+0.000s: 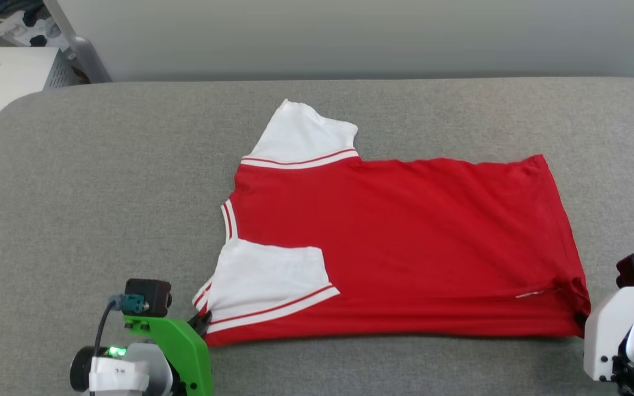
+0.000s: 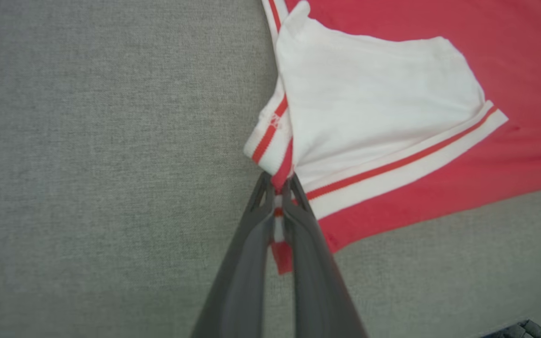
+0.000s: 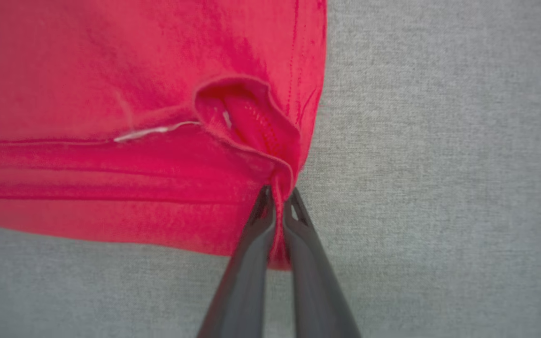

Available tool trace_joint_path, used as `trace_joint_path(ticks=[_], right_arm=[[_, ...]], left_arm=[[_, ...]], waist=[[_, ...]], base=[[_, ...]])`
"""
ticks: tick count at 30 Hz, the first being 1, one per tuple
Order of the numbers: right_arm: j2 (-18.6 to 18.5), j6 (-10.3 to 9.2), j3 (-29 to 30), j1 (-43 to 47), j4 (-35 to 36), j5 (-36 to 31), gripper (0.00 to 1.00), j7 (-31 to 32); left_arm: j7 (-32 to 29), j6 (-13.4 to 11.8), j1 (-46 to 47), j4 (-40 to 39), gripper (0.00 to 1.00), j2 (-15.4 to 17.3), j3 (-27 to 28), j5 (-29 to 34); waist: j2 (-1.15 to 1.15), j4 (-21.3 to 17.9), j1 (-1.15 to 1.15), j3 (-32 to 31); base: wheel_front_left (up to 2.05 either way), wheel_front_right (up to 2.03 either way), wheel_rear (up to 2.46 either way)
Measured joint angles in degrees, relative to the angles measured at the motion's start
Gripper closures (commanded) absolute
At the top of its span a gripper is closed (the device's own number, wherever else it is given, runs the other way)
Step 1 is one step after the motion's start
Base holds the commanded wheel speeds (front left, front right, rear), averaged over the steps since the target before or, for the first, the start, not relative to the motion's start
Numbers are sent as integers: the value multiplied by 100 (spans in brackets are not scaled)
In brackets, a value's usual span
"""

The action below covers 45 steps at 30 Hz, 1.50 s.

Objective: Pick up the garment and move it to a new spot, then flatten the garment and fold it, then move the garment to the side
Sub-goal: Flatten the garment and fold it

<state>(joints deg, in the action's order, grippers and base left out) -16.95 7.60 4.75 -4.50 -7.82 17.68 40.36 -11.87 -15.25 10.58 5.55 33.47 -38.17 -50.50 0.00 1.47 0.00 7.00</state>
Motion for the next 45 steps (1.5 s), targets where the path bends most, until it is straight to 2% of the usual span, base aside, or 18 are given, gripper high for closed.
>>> trace_joint_path(ticks=[5, 11, 15, 29, 30, 31, 32, 39, 45], right_arm=[[-151, 0, 43, 372, 360, 241, 100, 279], [-149, 0, 151, 656, 516, 211, 100, 400], [-70, 0, 153, 677, 468, 186, 100, 342], [-13, 0, 47, 536, 87, 109, 100, -3], [-12, 0, 43, 529, 62, 110, 100, -30], [-11, 0, 36, 528, 48, 109, 8, -75], [-4, 0, 36, 527, 27, 109, 0, -124], [18, -1, -43, 524, 31, 147, 0, -442], [14, -3, -38, 552, 463, 237, 0, -980]], left_arm=[[-112, -23, -217, -254, 100, 79, -46, -131], [-182, -64, -290, -257, 100, 59, -180, -144], [-188, -57, -287, -103, 100, 7, -245, -141], [-103, 200, -85, 471, 100, -220, -322, -138], [-101, 203, -79, 495, 68, -233, -326, -136], [-92, 207, -77, 509, 11, -236, -331, -122], [-68, 207, -76, 520, 0, -245, -337, -112], [64, 137, -80, 515, 0, -250, -310, -87], [512, 65, -82, 235, 0, -149, -132, 54]], waist=[[0, 44, 0, -140], [0, 65, 0, -86], [0, 51, 0, 6], [0, 56, 0, 240], [0, 59, 0, 228], [0, 60, 0, 215], [0, 62, 0, 196], [0, 59, 0, -4], [0, 43, 0, -210]], base=[[0, 0, 0], [0, 0, 0], [0, 0, 0], [0, 0, 0], [0, 0, 0], [0, 0, 0], [0, 0, 0], [0, 0, 0], [0, 0, 0]])
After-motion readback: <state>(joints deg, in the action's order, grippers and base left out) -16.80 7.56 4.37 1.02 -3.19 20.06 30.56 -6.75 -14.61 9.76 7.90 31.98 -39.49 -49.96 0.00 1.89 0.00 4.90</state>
